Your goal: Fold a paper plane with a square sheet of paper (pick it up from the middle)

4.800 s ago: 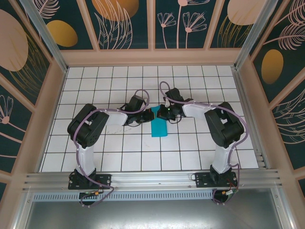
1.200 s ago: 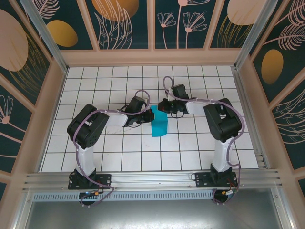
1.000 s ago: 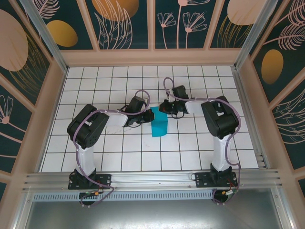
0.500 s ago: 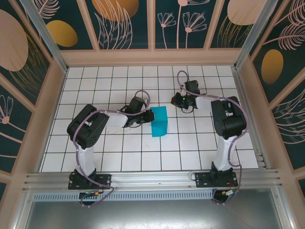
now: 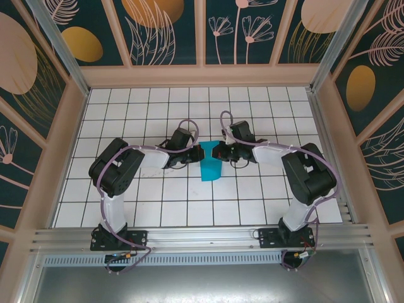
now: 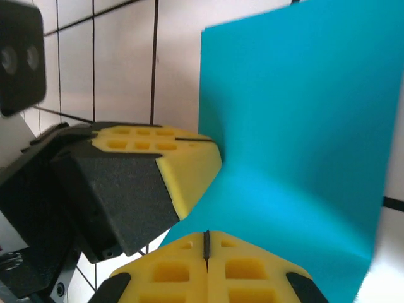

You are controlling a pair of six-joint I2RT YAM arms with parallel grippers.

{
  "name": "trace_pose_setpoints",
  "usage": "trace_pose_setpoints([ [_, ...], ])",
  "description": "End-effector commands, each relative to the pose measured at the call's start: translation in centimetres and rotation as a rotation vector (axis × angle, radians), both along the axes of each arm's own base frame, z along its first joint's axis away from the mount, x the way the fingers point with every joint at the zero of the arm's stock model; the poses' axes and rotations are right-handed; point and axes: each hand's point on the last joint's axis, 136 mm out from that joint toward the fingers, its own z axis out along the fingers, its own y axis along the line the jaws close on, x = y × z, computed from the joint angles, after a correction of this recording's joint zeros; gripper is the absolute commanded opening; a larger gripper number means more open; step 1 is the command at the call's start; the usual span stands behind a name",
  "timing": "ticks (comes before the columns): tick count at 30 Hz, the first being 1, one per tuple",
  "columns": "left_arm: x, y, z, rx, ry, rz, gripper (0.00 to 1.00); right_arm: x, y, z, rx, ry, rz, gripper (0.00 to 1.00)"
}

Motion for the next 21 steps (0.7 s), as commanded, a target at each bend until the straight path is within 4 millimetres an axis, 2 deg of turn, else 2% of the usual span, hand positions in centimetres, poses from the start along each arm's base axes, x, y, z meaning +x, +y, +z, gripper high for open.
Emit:
trace_pose_setpoints([
  [1,-7.5,9.4,-10.7,0.409,0.334,0.082,0.0,-0.7,0.8,-1.4,-0.003,0.038,0.028,0.0],
  [9,-7.5,9.5,-10.8,0.408,0.331,0.087,0.0,-1.7,-0.3,-4.1,-0.055,0.093,0.024,0.0],
  [14,-7.5,9.6,-10.8,0.414,0.33,0.089,0.0,-2.7,-1.3,-4.8,-0.066,0.118,0.024,0.0],
  [21,-7.5,9.7,-11.0,0.422,0.334,0.092,0.0,-5.4,-3.9,-5.4,-0.099,0.148,0.01,0.0],
])
